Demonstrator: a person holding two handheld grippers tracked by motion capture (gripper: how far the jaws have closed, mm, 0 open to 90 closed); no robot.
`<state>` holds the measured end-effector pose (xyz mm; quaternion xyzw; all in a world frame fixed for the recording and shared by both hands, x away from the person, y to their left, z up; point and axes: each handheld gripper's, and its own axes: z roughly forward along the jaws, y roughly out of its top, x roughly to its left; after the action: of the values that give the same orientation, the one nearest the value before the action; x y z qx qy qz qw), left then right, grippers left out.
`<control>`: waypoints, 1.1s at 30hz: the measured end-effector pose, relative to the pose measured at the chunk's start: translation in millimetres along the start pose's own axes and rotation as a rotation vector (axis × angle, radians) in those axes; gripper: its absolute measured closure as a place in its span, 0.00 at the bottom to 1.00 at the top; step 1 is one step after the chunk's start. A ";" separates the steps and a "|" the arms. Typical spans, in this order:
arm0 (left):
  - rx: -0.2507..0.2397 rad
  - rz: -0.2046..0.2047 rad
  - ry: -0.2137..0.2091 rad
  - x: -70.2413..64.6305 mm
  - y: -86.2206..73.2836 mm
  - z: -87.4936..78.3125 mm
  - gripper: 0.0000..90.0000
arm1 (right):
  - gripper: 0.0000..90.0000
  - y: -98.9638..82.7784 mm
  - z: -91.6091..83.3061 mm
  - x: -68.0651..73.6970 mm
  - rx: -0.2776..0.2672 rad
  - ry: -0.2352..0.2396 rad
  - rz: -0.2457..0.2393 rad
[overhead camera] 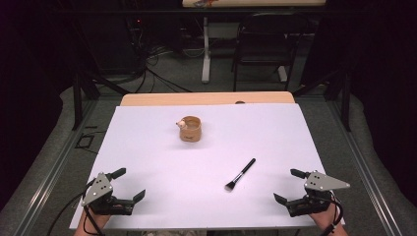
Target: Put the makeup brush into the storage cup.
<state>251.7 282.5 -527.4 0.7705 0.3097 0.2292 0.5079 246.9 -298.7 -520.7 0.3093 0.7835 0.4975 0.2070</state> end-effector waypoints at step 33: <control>0.089 0.047 -0.068 -19.8 36.0 44.8 0.00 | 0.00 0.7 -1.0 -0.4 0.000 0.004 0.002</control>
<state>276.5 229.3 -511.8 0.8068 0.2838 0.2007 0.4777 246.8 -299.3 -519.7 0.3092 0.7835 0.4985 0.2050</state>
